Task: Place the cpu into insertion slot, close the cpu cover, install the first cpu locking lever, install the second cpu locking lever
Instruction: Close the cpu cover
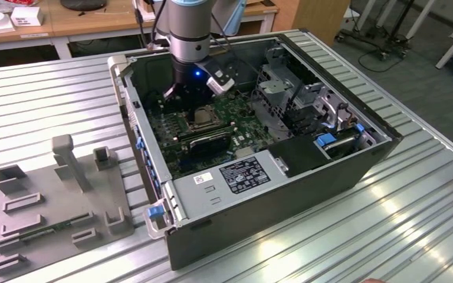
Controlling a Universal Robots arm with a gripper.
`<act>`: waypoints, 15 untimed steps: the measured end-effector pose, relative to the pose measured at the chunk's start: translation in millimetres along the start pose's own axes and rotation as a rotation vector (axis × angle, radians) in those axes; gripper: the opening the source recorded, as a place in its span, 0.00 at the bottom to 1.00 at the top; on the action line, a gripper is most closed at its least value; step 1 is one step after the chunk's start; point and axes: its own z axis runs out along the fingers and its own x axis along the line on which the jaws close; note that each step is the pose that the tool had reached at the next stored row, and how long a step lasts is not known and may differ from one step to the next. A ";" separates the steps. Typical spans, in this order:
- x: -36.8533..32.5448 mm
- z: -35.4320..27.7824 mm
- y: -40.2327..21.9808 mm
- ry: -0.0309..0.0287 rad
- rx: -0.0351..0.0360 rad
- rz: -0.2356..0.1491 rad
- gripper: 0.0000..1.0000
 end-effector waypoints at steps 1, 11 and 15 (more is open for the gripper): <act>0.1 0.9 0.0 0.0000 0.0001 0.005 0.11; 0.4 4.1 -0.2 0.0008 0.0012 0.019 0.11; 0.2 4.6 0.0 0.0001 0.0003 0.020 0.11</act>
